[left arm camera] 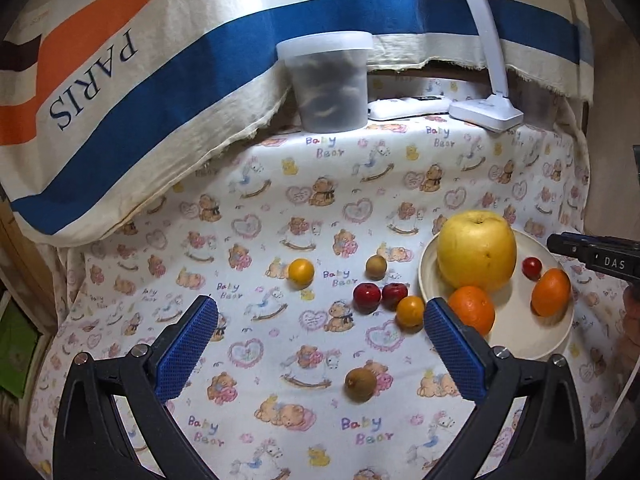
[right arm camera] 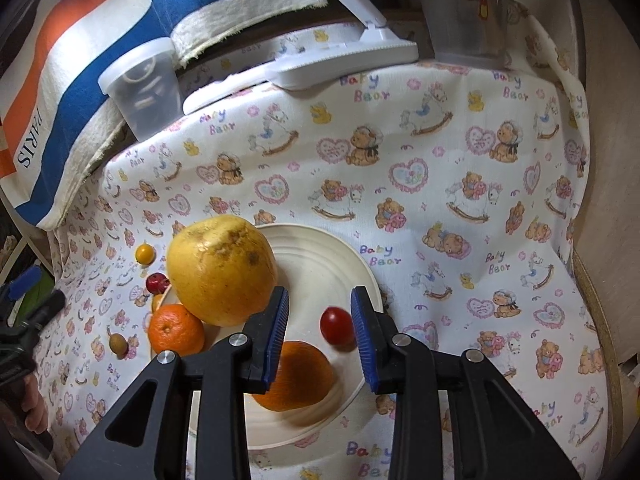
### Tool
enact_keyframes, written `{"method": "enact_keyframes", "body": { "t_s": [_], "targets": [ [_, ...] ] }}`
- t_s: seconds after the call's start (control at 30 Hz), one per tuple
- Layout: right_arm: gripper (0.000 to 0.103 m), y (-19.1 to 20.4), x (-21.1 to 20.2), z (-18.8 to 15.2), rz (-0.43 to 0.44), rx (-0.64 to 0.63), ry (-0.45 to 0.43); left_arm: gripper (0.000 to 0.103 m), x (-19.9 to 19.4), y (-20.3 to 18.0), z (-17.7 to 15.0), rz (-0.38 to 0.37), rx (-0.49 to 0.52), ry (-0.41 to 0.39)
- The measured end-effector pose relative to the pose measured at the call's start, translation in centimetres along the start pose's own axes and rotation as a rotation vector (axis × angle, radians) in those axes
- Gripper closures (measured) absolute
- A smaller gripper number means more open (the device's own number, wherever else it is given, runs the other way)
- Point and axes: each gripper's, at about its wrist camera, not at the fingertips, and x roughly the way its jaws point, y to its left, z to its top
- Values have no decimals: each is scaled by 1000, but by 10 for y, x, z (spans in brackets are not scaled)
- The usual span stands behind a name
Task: Organize fruits
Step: 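Lower the red cherry tomato onto the plate and open the right gripper, then lower the left gripper onto the small brown kiwi and close it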
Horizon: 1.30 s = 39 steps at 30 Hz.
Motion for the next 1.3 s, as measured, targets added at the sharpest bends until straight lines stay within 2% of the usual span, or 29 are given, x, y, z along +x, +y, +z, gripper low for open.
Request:
{"method": "enact_keyframes", "body": {
  "t_s": [0.13,0.2,0.27,0.4,0.47,0.57,0.63,0.7,0.8,0.87,0.97,1.03,1.07,1.27,1.3],
  "targets": [
    [69,7,-6,-1,4,-11,-15,1,0,4,-2,-12,-25,24],
    [65,12,-8,-2,-1,-22,-24,1,2,4,-2,-10,-29,36],
    [49,17,-12,-3,0,-37,-37,1,3,3,-4,-7,-31,44],
    [44,31,-23,-6,-4,-76,-72,1,13,2,-8,-12,-39,90],
    [31,35,-28,-7,-4,-86,-93,1,21,0,-12,-17,-40,131],
    [27,41,-33,-9,-6,-100,-113,2,32,-3,-20,-21,-37,187],
    [26,43,-33,-9,-1,-110,-109,15,36,-5,-23,-35,-36,208],
    [25,44,-33,-10,0,-114,-103,21,41,-6,-26,-50,-37,235],
    [25,43,-32,-10,-1,-106,-102,22,47,-5,-30,-58,-51,263],
    [26,42,-32,-10,-1,-102,-101,27,50,-4,-31,-56,-55,274],
    [25,42,-31,-10,-4,-102,-99,42,56,-1,-32,-75,-70,298],
    [25,42,-30,-11,-8,-105,-96,67,59,1,-34,-105,-92,321],
    [26,43,-30,-11,-10,-107,-94,71,60,3,-35,-126,-106,327],
    [26,43,-29,-11,-13,-115,-91,74,62,3,-36,-127,-113,336],
    [26,43,-29,-11,-12,-114,-91,77,62,3,-36,-130,-115,336]
  ]
}}
